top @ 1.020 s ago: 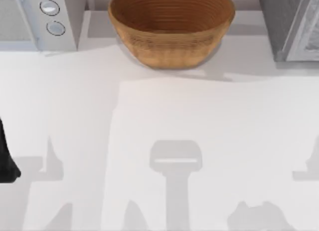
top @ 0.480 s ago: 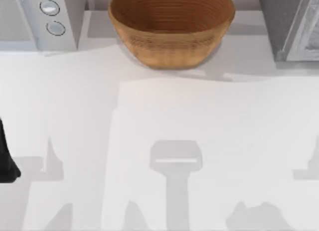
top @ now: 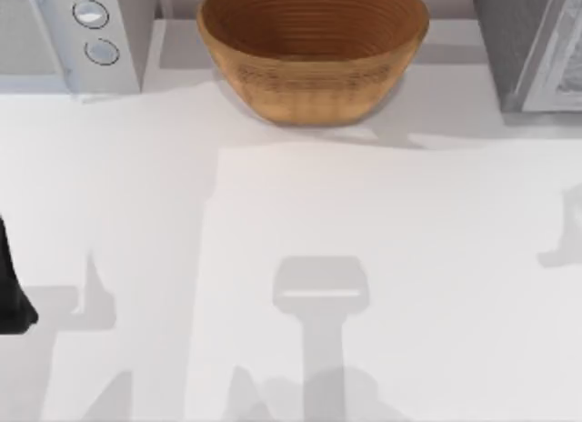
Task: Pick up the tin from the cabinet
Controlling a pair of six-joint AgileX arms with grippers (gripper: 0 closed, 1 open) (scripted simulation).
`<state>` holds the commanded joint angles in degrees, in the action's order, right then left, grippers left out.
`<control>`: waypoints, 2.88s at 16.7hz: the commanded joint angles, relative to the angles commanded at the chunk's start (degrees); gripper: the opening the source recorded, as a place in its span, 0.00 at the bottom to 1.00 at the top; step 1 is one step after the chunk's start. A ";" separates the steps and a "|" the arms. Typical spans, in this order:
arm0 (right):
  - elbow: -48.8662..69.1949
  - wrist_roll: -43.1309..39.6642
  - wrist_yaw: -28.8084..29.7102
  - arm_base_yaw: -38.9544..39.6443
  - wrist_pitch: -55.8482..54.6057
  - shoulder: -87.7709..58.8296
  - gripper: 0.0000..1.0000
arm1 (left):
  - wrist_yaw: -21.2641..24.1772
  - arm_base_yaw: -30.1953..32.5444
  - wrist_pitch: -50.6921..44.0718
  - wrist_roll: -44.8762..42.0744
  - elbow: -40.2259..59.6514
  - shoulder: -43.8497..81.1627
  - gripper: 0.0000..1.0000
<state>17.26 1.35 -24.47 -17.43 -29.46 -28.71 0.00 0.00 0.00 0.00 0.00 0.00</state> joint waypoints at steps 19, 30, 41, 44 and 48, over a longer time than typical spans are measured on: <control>18.27 5.18 -53.89 -15.52 -60.92 -95.23 0.00 | 0.00 0.00 0.00 0.00 0.00 0.00 1.00; 21.06 2.58 -53.70 -18.12 -67.99 -103.58 0.00 | 0.00 0.00 0.00 0.00 0.00 0.00 1.00; 22.66 1.39 -49.64 -14.31 -67.06 -105.11 0.23 | 0.00 0.00 0.00 0.00 0.00 0.00 1.00; 22.66 1.39 -49.64 -14.31 -67.06 -105.11 0.45 | 0.00 0.00 0.00 0.00 0.00 0.00 1.00; 22.66 1.39 -49.64 -14.31 -67.06 -105.11 0.75 | 0.00 0.00 0.00 0.00 0.00 0.00 1.00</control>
<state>39.93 2.74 -74.10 -31.74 -96.52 -133.82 0.00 0.00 0.00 0.00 0.00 0.00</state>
